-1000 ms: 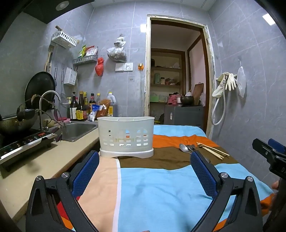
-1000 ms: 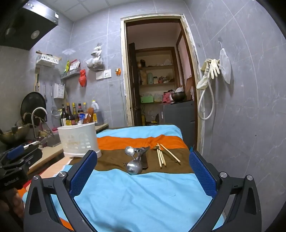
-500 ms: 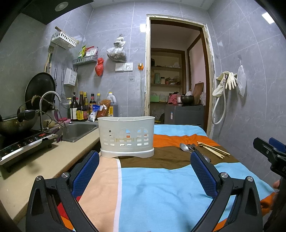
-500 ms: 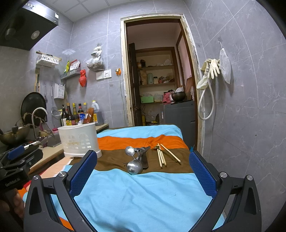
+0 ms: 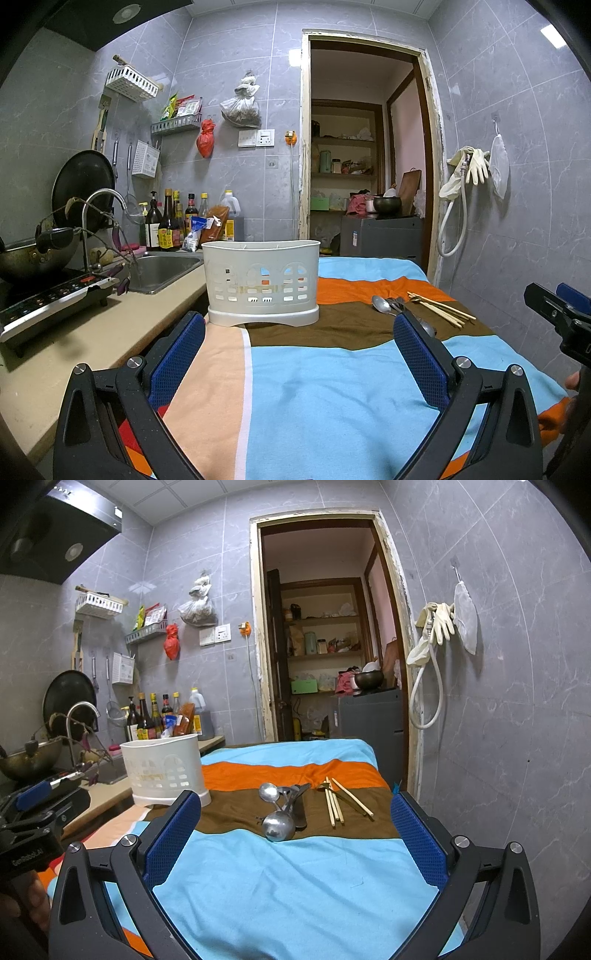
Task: Organize utensils
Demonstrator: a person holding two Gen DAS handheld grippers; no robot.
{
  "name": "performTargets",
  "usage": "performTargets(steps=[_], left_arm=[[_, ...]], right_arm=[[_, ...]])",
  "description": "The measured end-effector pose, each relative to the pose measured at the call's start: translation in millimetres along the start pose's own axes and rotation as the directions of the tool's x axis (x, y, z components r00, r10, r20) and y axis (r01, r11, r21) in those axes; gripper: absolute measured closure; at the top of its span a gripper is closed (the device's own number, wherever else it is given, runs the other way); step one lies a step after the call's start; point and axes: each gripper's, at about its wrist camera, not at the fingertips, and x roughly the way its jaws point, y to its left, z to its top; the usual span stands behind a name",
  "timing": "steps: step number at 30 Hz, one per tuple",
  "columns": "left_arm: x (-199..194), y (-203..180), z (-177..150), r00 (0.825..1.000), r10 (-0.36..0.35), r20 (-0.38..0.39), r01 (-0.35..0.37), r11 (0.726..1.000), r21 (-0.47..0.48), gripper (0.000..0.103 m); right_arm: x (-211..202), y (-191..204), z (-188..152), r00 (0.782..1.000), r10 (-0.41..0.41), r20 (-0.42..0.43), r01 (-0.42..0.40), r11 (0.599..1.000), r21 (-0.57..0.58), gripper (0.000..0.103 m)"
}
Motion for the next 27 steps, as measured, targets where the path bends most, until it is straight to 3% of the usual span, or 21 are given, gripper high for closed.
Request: performTargets(steps=[27], left_arm=[[1.0, 2.5, 2.3, 1.000, 0.001, -0.002, -0.001, 1.000, 0.003, 0.003]], right_arm=[[-0.3, 0.0, -0.2, 1.000, 0.000, 0.001, 0.000, 1.000, 0.000, 0.000]])
